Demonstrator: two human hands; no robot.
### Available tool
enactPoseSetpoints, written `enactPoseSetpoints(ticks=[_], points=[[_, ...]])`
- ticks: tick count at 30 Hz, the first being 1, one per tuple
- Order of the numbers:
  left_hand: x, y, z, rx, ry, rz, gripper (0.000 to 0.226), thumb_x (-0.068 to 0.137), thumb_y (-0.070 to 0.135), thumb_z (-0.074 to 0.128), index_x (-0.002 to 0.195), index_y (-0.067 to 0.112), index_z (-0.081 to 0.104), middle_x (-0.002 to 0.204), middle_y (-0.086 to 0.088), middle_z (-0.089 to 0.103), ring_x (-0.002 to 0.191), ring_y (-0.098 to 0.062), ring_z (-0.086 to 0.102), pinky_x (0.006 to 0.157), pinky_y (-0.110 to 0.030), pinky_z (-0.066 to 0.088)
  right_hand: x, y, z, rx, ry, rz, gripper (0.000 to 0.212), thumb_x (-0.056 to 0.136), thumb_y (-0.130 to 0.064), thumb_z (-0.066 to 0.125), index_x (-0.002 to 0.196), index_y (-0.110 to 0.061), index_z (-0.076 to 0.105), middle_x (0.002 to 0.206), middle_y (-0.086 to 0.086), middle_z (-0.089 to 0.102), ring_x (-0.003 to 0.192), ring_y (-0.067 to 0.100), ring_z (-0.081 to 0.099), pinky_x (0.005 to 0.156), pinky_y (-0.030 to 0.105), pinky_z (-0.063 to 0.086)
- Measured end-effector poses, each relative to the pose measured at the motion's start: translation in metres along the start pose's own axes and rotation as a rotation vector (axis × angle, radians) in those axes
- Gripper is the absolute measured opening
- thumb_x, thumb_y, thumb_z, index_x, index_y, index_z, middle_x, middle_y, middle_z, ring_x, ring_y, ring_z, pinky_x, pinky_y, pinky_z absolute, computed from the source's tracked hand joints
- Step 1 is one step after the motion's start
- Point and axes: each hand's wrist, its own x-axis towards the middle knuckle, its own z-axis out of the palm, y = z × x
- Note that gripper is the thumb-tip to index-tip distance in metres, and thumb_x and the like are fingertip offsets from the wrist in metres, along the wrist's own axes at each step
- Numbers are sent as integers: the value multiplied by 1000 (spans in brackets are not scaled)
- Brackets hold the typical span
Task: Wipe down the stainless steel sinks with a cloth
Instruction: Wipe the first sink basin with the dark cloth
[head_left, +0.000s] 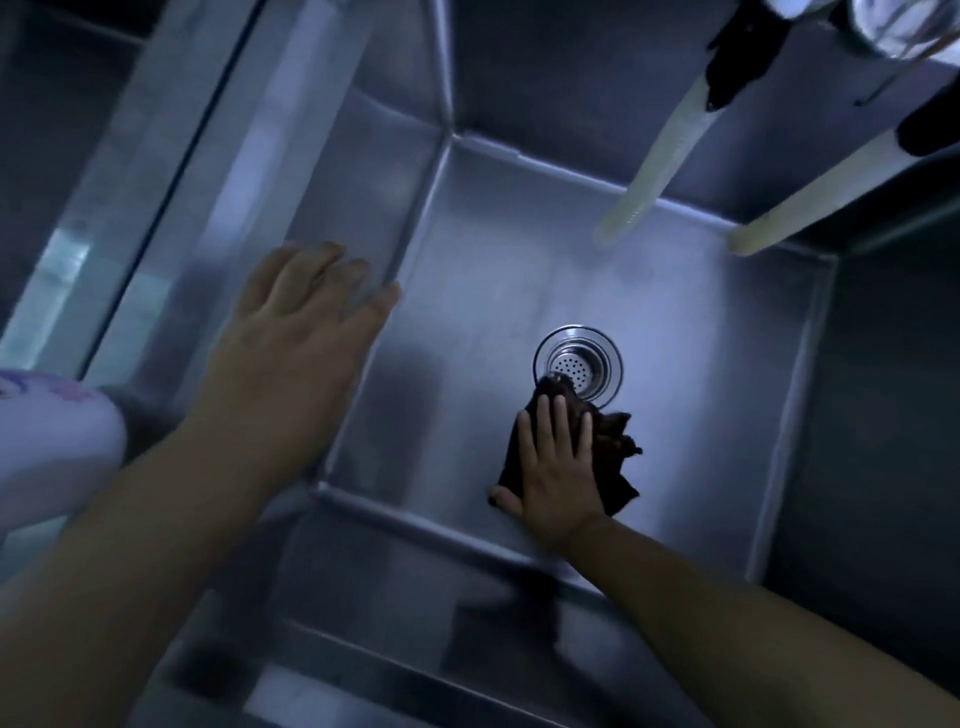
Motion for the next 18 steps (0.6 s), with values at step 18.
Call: enactPoseSetpoints(ticks=[18], points=[[-17,-24,22,60,-97,-128,34,90,15,32,86,7,65,117,-14,62,143,-26,22,116,-51,16,110,-143,-16,-1,128,-259,91,89,-66,21,148,0,1,156,26,-1,143,41,-9,114,59,-8]])
